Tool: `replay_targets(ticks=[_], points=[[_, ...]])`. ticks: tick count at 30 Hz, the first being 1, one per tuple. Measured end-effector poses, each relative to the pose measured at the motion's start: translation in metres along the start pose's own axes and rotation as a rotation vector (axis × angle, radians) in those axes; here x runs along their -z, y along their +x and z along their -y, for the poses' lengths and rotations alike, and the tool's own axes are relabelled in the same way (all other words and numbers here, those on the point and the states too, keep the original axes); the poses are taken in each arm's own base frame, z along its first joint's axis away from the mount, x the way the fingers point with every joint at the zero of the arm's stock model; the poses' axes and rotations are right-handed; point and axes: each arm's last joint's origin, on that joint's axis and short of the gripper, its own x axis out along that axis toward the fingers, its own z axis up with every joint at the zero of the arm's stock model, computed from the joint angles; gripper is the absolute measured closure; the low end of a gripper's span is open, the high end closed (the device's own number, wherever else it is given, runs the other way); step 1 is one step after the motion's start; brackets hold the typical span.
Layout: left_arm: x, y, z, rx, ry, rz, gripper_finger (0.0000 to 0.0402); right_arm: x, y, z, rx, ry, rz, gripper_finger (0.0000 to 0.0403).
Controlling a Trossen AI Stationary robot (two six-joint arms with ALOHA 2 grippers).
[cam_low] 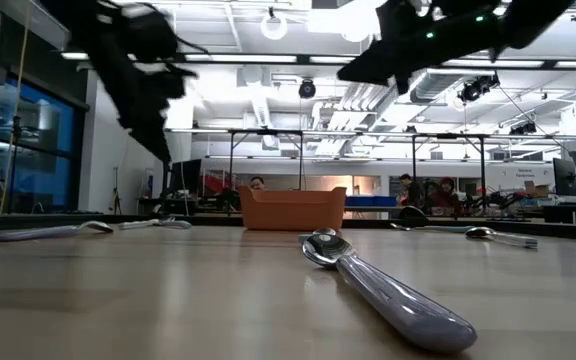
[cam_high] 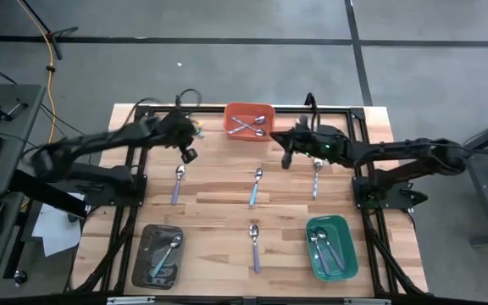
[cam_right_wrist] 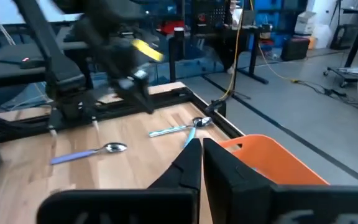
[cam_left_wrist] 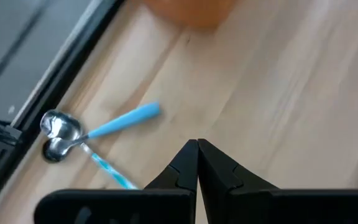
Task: Sort silverware by color (type)
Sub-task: Put the top left blue spoon into the black bin
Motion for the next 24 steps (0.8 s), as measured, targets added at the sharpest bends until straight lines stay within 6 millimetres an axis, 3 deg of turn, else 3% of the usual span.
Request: replay_targets(ticks=[5,10,16,24], points=[[-0.04,0.036,-0.017,0.009,0.059,-0.207,0.0401,0.004,-0.017,-0.009,-0.032,-0.027,0.029,0.0403],[-0.061,0.077,-0.028,0.002,-0.009,-0.327,0.0401,0.002,-0.021,-0.015,-0.045,-0.063,0.046,0.0403],[-0.059,0.11,-0.033,-0.047,-0.071,-0.43,0.0401,0.002,-0.021,-0.016,-0.049,-0.084,0.055,0.0403],[-0.05,0.126,-0.04,-0.191,-0.085,-0.501,0.0401,0.001,-0.021,-0.016,-0.049,-0.083,0.059,0.0403]])
